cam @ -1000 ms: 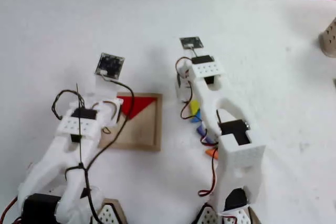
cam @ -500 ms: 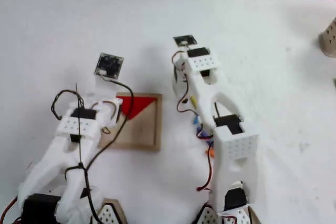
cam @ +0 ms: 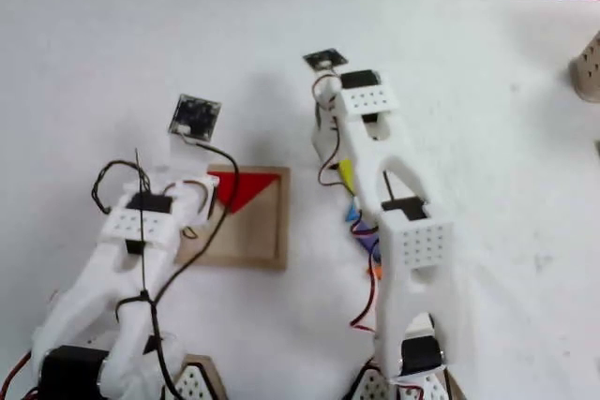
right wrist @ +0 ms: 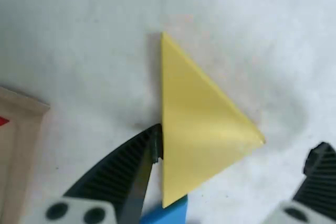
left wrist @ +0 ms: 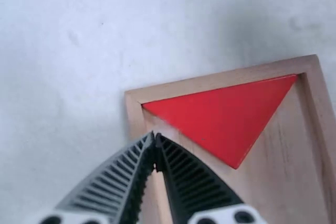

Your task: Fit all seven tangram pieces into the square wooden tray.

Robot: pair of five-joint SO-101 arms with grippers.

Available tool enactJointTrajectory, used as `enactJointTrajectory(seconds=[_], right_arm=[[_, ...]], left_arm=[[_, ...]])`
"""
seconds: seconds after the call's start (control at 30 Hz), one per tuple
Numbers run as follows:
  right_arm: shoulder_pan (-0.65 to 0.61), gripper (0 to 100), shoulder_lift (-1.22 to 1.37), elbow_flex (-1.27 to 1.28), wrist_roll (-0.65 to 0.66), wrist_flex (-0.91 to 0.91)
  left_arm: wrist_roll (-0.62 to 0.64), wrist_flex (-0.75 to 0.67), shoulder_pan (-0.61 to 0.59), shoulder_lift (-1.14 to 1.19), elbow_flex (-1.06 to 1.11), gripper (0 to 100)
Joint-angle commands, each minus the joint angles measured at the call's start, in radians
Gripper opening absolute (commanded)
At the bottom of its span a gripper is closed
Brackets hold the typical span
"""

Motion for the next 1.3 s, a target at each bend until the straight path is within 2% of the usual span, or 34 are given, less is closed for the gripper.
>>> enactJointTrajectory(seconds=[0.0,0.2,0.33,0.73,1.0,1.27], right_arm=[[0.018,40.4,0.019,-0.1,0.048,0.035],[-0.031,40.4,0.045,-0.212,0.206,0.189],[-0.007,40.4,0.053,-0.302,0.279,0.251],[0.047,40.4,0.186,-0.344,0.304,0.219],[0.028,40.5,0.147,-0.359,0.321,0.269],[0.062,40.5,0.108,-0.414,0.328,0.298]], left_arm=[[-0.012,-0.014,-0.008,-0.035,-0.002,3],[-0.012,-0.015,-0.007,-0.035,-0.002,3],[-0.012,-0.017,-0.008,-0.035,-0.002,3],[-0.012,-0.02,-0.007,-0.03,-0.005,3],[-0.012,-0.02,-0.007,-0.031,-0.003,3],[-0.012,-0.02,-0.005,-0.031,-0.003,3]])
